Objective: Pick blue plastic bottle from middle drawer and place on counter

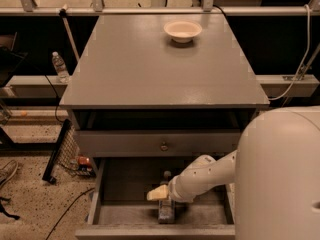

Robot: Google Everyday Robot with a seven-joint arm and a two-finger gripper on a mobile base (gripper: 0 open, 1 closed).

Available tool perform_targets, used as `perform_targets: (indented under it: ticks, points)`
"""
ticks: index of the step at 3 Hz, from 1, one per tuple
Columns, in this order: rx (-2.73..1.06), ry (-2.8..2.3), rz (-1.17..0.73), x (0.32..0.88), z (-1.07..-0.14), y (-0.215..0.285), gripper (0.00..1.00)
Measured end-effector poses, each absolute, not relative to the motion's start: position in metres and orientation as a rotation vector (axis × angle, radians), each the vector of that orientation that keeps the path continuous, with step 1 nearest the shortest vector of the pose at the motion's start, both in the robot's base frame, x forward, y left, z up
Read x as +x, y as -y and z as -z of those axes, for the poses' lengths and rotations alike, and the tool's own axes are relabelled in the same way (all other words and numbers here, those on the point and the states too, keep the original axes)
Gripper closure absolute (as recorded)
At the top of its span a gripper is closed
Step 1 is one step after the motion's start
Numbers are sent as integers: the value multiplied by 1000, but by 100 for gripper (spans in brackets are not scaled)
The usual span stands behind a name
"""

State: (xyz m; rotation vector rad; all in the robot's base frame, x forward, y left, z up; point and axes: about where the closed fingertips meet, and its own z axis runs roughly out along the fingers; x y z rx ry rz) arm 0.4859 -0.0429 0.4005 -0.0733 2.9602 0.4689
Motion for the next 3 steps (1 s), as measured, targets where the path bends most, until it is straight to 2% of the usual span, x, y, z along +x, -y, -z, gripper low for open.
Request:
perform_targets:
  ticks: [2, 3]
  points:
    - [-40, -2979, -466, 498, -369, 31, 3]
    - [-21, -2976, -475, 500, -365, 30, 27]
